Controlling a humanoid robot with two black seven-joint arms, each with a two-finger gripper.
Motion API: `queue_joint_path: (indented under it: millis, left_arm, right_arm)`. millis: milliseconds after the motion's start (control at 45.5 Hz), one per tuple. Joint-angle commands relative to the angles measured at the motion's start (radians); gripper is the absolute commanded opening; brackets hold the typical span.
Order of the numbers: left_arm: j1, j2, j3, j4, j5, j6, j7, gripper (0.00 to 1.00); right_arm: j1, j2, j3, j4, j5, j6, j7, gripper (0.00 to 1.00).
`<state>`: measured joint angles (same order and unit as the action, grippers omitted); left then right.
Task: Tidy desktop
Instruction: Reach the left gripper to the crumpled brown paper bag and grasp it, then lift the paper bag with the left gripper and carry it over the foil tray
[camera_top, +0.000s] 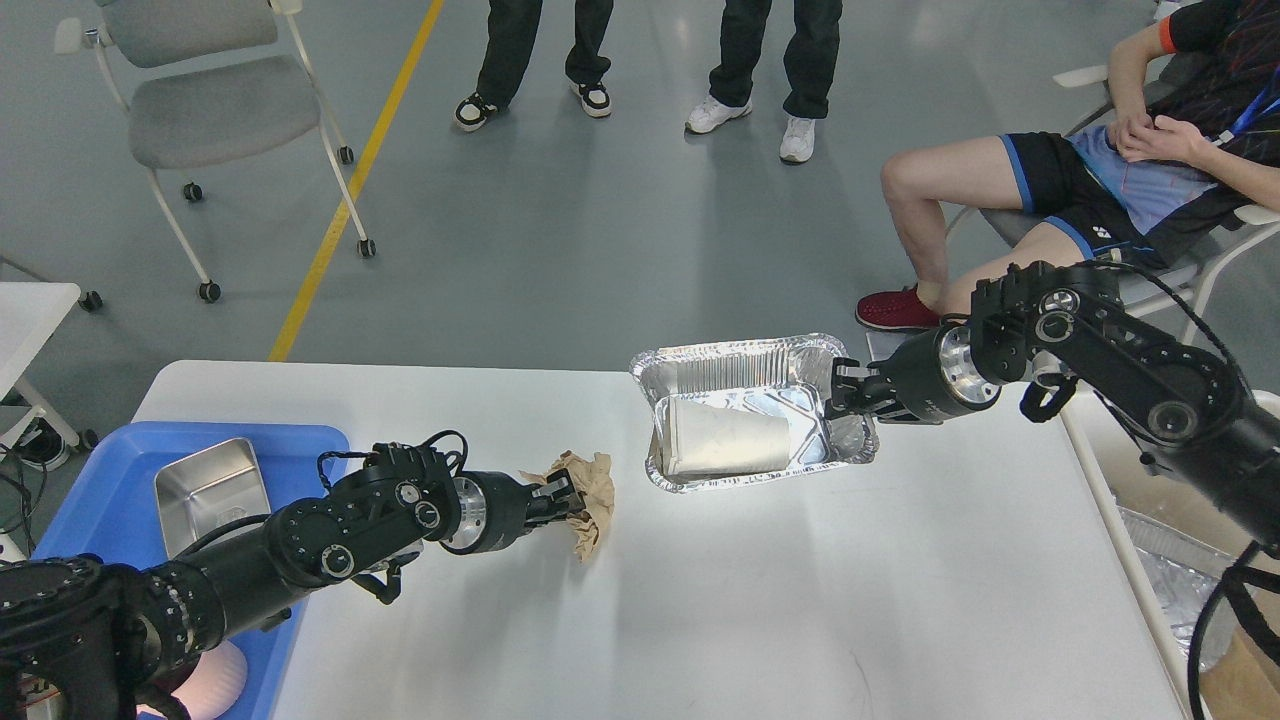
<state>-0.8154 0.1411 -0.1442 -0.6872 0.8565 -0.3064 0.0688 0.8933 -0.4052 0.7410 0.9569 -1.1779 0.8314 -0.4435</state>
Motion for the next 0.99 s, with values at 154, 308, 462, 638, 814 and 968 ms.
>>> queue_joint_path:
  millis: [154, 308, 462, 638, 814, 968]
  left_arm:
    - [-0.014, 0.009, 0.000, -0.011, 0.004, -0.003, -0.036, 0.00]
    - [-0.070, 0.078, 0.000, -0.066, 0.007, -0.025, -0.035, 0.00]
    - [-0.139, 0.291, 0.000, -0.328, 0.004, -0.053, -0.004, 0.00]
    - [-0.165, 0.534, -0.002, -0.569, 0.004, -0.094, 0.025, 0.00]
    - [-0.220, 0.759, -0.005, -0.767, -0.005, -0.138, 0.025, 0.00]
    - [-0.310, 0.922, -0.015, -0.894, -0.013, -0.206, 0.023, 0.00]
  right_arm:
    - [-0.001, -0.001, 0.000, 0.006, 0.000, 0.000, 0.000, 0.00]
    - [-0.001, -0.001, 0.000, 0.006, 0.000, 0.000, 0.000, 0.00]
    - [-0.001, -0.012, 0.000, 0.006, 0.000, 0.000, 0.000, 0.00]
    - [-0.002, -0.012, 0.000, 0.006, 0.000, 0.000, 0.000, 0.00]
    - [-0.007, -0.011, 0.000, 0.006, 0.000, 0.000, 0.000, 0.00]
    - [-0.007, -0.006, 0.000, 0.006, -0.002, 0.000, 0.000, 0.00]
